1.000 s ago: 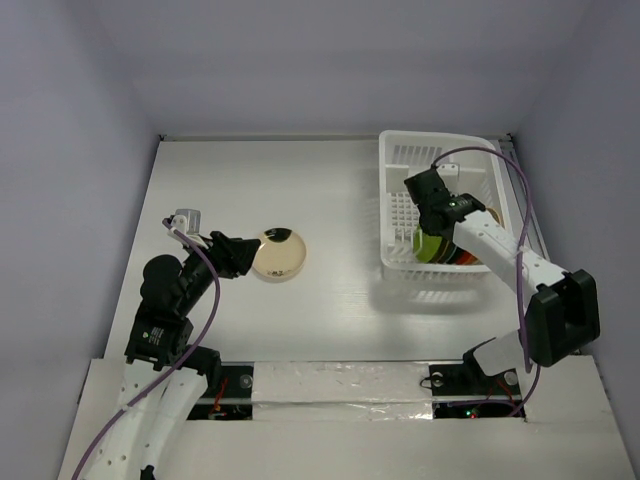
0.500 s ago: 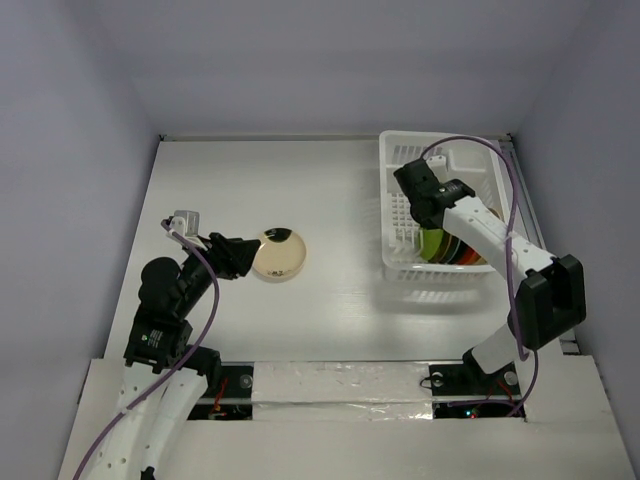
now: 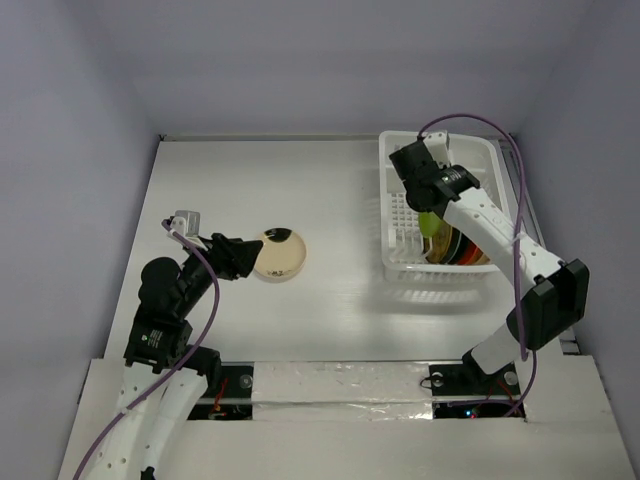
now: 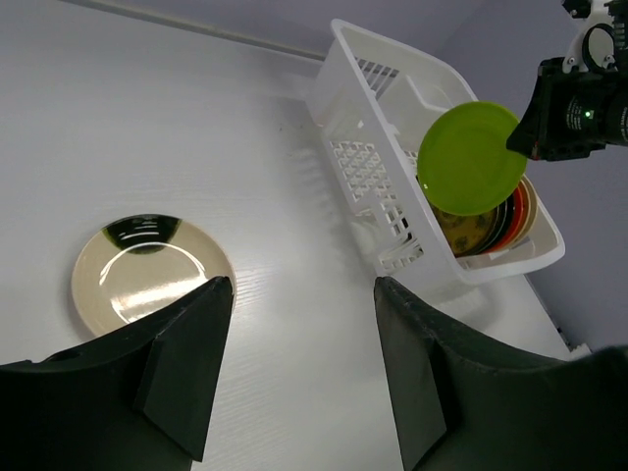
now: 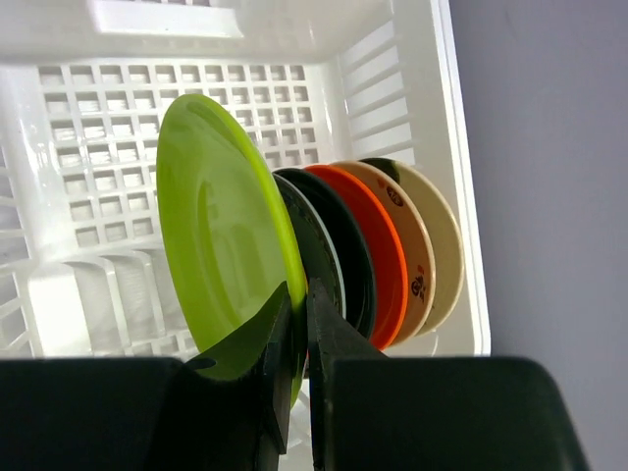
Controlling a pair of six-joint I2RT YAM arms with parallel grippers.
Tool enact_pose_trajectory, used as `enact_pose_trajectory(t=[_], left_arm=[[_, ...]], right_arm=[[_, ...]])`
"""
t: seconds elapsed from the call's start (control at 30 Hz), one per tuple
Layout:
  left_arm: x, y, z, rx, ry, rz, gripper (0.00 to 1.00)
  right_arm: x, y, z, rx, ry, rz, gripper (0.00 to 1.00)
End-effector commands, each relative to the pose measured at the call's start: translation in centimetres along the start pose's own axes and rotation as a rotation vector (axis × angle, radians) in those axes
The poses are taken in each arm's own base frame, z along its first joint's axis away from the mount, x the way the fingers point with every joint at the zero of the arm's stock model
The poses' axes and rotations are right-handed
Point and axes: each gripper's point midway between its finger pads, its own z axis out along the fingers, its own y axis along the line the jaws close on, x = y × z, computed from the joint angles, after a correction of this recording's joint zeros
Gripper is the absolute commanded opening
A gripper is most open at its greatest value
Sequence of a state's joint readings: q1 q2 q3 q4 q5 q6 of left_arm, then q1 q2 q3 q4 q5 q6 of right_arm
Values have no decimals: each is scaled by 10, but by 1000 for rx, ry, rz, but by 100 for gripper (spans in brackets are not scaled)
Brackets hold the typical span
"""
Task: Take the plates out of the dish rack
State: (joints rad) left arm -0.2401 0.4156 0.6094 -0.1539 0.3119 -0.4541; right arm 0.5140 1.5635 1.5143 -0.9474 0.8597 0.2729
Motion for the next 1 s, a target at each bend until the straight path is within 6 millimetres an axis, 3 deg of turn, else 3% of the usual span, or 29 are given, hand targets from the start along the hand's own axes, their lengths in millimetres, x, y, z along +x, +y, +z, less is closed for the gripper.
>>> enact_pose_trajectory(t=[0.0, 0.17, 0.27, 0.3, 0.33, 0.37, 0.4, 0.43, 0.47, 0.5, 0.57, 0.63, 0.67, 0.7, 0.77, 0.97], left_arm=[[-11, -7, 1, 35, -43, 15, 57], [-11, -6, 1, 30, -39, 15, 55], [-12, -6, 1, 29, -43, 16, 32], [-11, -6, 1, 30, -43, 16, 22], [-11, -6, 1, 28, -42, 17, 8], [-12, -6, 1, 26, -45, 17, 5], [-12, -4, 1, 17, -47, 16, 3], [-12, -3, 1, 11, -47, 12, 3], [-12, -2, 1, 5, -45, 11, 3], [-12, -2, 1, 1, -47, 11, 5], [-13, -2, 1, 0, -48, 11, 20], [-13, -2, 0, 0, -49, 11, 31], [-14, -2, 0, 0, -52, 12, 34], [-13, -2, 0, 0, -48, 11, 35], [-12, -1, 1, -1, -47, 12, 37], [-13, 0, 2, -4, -47, 9, 38]], right_arm=[[-28, -27, -32, 25, -102, 103, 0], [-67, -41, -86, -121, -264, 305, 0], [-77, -1, -118, -393, -336, 348, 0], [-92, 20, -134, -502, -392, 405, 0], [-83, 55, -140, -645, -365, 378, 0], [-98, 73, -151, -748, -405, 427, 0], [-98, 96, -164, -858, -398, 442, 0], [-90, 127, -176, -986, -372, 418, 0], [-86, 154, -173, -1028, -342, 406, 0], [-91, 171, -178, -1074, -335, 432, 0], [-90, 210, -177, -1112, -299, 410, 0], [-89, 231, -172, -1133, -260, 419, 0], [-94, 241, -175, -1165, -264, 433, 0], [-87, 258, -169, -1184, -223, 438, 0], [-81, 279, -176, -1257, -200, 445, 0], [-29, 340, -158, -1316, -16, 431, 0]])
